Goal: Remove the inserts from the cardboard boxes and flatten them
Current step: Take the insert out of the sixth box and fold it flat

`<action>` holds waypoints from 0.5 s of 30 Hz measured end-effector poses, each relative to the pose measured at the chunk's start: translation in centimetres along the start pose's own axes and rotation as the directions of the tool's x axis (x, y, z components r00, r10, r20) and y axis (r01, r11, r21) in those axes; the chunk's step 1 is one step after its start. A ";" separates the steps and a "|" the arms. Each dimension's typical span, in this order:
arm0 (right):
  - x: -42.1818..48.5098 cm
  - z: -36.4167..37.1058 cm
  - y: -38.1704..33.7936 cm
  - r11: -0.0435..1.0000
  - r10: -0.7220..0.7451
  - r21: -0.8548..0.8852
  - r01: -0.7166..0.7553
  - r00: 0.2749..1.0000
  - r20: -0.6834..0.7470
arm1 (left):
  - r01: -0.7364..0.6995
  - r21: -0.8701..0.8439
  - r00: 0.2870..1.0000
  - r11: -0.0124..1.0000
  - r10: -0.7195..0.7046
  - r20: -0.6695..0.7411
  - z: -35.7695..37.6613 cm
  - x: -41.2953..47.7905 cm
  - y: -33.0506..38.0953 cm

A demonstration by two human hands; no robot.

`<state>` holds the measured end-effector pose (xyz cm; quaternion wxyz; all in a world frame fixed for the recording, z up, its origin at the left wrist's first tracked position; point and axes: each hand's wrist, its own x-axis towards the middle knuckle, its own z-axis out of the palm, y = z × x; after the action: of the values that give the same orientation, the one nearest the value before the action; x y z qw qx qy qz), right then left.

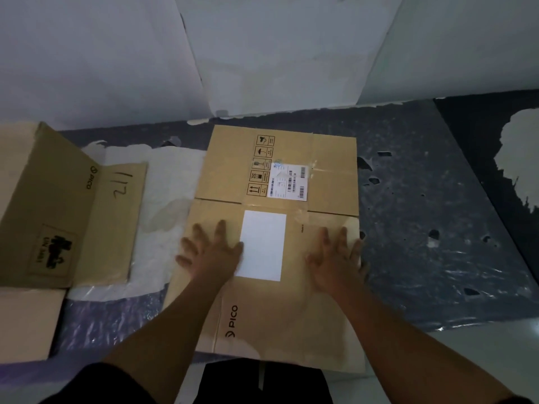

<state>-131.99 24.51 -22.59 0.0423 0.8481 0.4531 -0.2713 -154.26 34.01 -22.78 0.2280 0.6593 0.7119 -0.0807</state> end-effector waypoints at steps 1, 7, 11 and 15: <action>0.0 -0.1 -0.1 1.000 0.001 -0.010 -0.001 1.000 0.002 | 0.077 -0.043 0.997 0.996 -0.077 0.002 -0.1 -0.1 -0.7; 0.4 -0.2 -0.3 0.999 0.033 0.022 -0.034 0.999 0.006 | 0.203 -0.243 0.976 0.948 -0.215 -0.024 -3.3 -0.2 -2.3; 1.5 0.3 0.7 0.998 0.011 0.061 -0.011 1.000 -0.006 | 0.103 -0.373 0.994 0.922 -0.109 0.007 -7.0 1.2 -3.8; 1.3 -0.8 0.6 0.984 0.032 0.180 -0.016 0.996 -0.082 | -0.084 -0.503 0.992 0.860 0.120 0.041 -8.3 -0.9 -3.0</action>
<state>-130.60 25.39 -22.65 -0.0499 0.8646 0.4181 -0.2741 -158.96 36.30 -15.59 0.4199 0.6113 0.6640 0.0953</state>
